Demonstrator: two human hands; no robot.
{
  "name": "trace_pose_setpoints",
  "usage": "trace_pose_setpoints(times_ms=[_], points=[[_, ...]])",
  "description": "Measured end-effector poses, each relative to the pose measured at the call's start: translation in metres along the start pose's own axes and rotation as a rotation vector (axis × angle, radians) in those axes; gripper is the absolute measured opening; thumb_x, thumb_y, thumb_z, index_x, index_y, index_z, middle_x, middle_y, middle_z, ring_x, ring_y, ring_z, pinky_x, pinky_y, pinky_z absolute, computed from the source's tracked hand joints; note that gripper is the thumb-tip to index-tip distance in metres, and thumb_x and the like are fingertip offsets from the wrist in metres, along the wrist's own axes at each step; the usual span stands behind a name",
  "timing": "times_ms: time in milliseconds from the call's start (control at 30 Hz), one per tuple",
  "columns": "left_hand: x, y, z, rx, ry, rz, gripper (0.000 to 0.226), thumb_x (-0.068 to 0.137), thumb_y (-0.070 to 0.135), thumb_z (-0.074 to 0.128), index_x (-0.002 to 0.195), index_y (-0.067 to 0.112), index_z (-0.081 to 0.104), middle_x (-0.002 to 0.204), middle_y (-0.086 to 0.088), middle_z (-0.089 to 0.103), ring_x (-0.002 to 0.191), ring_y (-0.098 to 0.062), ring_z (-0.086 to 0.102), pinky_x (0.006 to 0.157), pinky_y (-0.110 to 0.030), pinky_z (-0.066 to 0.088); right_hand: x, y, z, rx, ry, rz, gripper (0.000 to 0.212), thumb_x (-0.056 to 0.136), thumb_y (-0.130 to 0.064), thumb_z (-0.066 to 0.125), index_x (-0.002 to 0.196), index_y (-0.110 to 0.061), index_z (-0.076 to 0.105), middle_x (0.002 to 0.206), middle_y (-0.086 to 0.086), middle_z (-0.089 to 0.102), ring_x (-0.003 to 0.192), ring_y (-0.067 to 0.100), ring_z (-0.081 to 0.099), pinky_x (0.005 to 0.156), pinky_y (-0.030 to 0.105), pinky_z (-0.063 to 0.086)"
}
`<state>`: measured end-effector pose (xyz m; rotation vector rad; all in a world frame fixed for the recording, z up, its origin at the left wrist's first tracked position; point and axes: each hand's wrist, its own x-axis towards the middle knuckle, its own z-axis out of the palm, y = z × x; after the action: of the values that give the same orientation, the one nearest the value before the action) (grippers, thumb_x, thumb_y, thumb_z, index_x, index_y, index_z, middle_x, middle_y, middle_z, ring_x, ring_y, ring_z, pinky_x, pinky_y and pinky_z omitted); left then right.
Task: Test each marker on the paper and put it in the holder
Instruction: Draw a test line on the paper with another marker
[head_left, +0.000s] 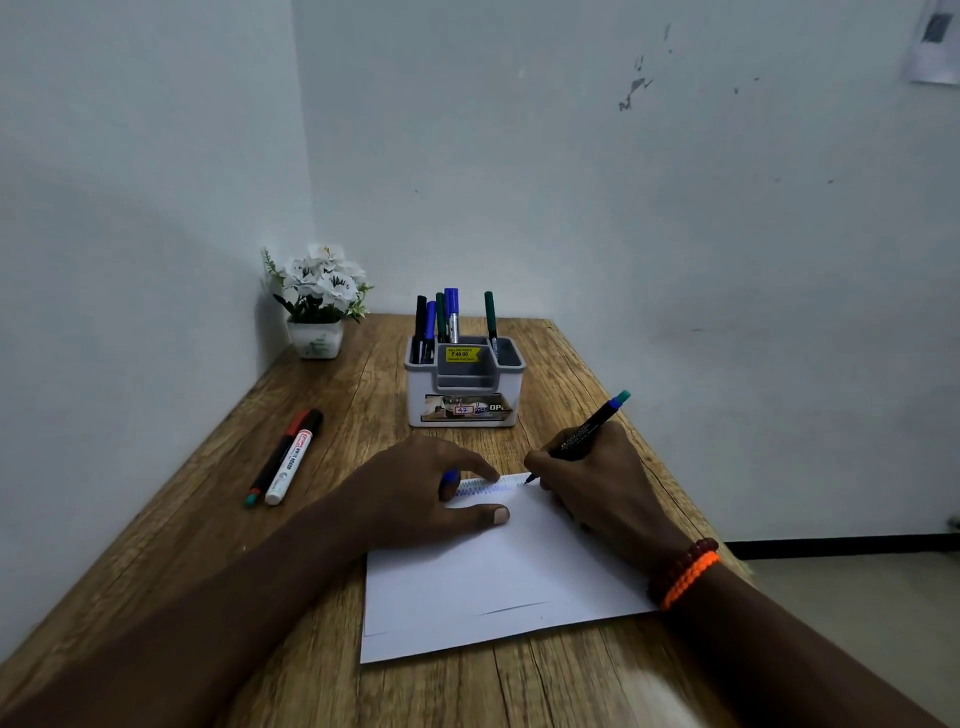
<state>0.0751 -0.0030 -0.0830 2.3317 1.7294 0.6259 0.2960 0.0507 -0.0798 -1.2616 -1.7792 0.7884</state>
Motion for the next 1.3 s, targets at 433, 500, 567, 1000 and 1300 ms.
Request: trace_pose_setpoints(times_ms=[433,500,567,1000,1300], points=[[-0.001,0.002,-0.002,0.013,0.007,0.007,0.063,0.077,0.082,0.058,0.127,0.043,0.065,0.090,0.012,0.068,0.076,-0.006,0.060,0.068,-0.034,0.056,0.005,0.006,0.001,-0.001,-0.006,0.024,0.023,0.088,-0.029,0.081,0.092,-0.007,0.073,0.079,0.009,0.072,0.063,0.018,0.064,0.053,0.026,0.049],[-0.001,0.001,-0.002,0.008,0.008,0.008,0.063,0.077,0.082,0.058,0.126,0.043,0.066,0.087,0.012,0.068,0.075,-0.006,0.059,0.067,-0.033,0.054,0.006,0.009,0.001,-0.015,0.008,0.023,0.028,0.086,-0.034,0.082,0.094,-0.008,0.073,0.082,0.010,0.072,0.066,0.021,0.066,0.054,0.029,0.052],[-0.001,0.000,-0.002,0.008,0.003,0.006,0.064,0.077,0.083,0.058,0.126,0.043,0.066,0.087,0.012,0.068,0.076,-0.006,0.059,0.067,-0.034,0.054,0.007,0.011,0.001,-0.022,0.019,0.027,0.029,0.084,-0.036,0.082,0.093,-0.009,0.074,0.081,0.009,0.073,0.067,0.021,0.068,0.056,0.031,0.054],[0.000,0.000,-0.002,0.016,-0.002,0.008,0.065,0.077,0.082,0.059,0.128,0.042,0.066,0.087,0.015,0.066,0.074,-0.007,0.059,0.065,-0.030,0.054,0.007,0.010,-0.001,-0.022,0.029,0.022,0.023,0.086,-0.030,0.082,0.087,-0.008,0.075,0.079,0.008,0.074,0.068,0.020,0.068,0.058,0.031,0.056],[0.000,-0.001,-0.001,0.006,0.006,0.011,0.067,0.075,0.085,0.057,0.127,0.043,0.066,0.090,0.011,0.070,0.077,-0.009,0.062,0.069,-0.039,0.057,0.009,0.010,-0.002,-0.016,0.047,0.039,0.022,0.086,-0.029,0.082,0.086,-0.008,0.075,0.078,0.009,0.073,0.066,0.021,0.067,0.061,0.035,0.059]])
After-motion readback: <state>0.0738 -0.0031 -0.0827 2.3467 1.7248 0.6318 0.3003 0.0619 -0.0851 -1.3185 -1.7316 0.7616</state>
